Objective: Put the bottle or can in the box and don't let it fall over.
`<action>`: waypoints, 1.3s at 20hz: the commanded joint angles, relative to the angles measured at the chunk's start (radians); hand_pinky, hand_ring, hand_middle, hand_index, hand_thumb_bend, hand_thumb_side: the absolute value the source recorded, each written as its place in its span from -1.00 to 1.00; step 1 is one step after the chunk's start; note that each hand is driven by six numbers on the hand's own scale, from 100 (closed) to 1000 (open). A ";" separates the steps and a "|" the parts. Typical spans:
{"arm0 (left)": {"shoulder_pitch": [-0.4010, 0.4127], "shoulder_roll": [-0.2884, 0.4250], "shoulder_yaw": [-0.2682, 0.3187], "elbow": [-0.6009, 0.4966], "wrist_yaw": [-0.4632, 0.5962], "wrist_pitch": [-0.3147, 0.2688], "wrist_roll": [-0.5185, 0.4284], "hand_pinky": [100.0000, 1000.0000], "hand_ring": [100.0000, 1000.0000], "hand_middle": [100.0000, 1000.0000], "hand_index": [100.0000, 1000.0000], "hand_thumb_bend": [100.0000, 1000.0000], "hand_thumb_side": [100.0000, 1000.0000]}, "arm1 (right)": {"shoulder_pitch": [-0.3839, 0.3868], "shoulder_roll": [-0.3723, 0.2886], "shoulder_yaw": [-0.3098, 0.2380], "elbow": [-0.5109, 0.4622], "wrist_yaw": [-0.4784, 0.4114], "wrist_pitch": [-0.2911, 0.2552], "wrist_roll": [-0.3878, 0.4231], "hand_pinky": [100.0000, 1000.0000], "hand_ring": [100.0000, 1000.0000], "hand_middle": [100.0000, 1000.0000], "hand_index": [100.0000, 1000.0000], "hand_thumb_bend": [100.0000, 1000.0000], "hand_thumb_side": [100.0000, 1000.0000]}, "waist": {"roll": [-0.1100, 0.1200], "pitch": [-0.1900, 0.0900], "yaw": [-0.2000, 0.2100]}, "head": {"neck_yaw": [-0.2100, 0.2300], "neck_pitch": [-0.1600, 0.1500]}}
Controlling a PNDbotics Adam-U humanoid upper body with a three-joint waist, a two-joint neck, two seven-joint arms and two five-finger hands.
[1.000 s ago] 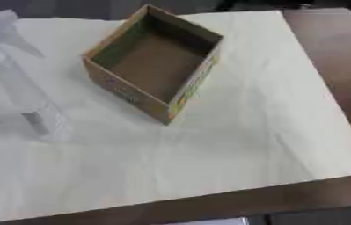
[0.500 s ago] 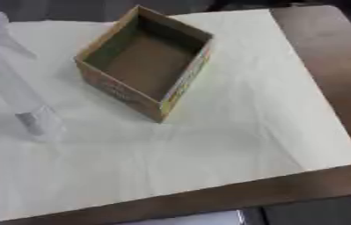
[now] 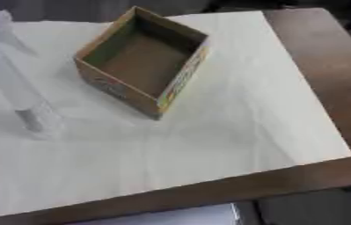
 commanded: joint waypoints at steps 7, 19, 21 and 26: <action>-0.089 0.152 -0.013 -0.015 -0.162 0.116 -0.098 0.48 0.97 0.61 0.84 -1.00 0.43 | -0.015 -0.055 0.012 -0.002 0.014 0.002 0.018 0.56 1.00 0.56 0.79 -1.00 -0.43 | 0.004 -0.022 0.008 | 0.087 -0.017; -0.260 0.236 -0.102 0.003 -0.174 0.125 -0.437 0.63 0.93 0.62 0.84 -1.00 0.64 | -0.027 -0.061 0.033 -0.011 0.020 0.000 0.024 0.56 1.00 0.55 0.78 -1.00 -0.49 | 0.019 -0.028 0.017 | 0.046 -0.036; -0.290 0.238 -0.112 0.017 -0.150 0.128 -0.479 0.63 0.94 0.63 0.85 -1.00 0.63 | -0.026 -0.061 0.034 -0.010 0.020 0.001 0.024 0.56 1.00 0.55 0.78 -1.00 -0.48 | 0.019 -0.030 0.015 | 0.045 -0.040; -0.378 0.240 -0.156 0.041 -0.107 0.136 -0.555 0.65 0.95 0.65 0.86 -1.00 0.67 | -0.029 -0.060 0.040 -0.007 0.019 0.000 0.030 0.56 1.00 0.55 0.78 -1.00 -0.48 | 0.016 -0.030 0.006 | 0.051 -0.057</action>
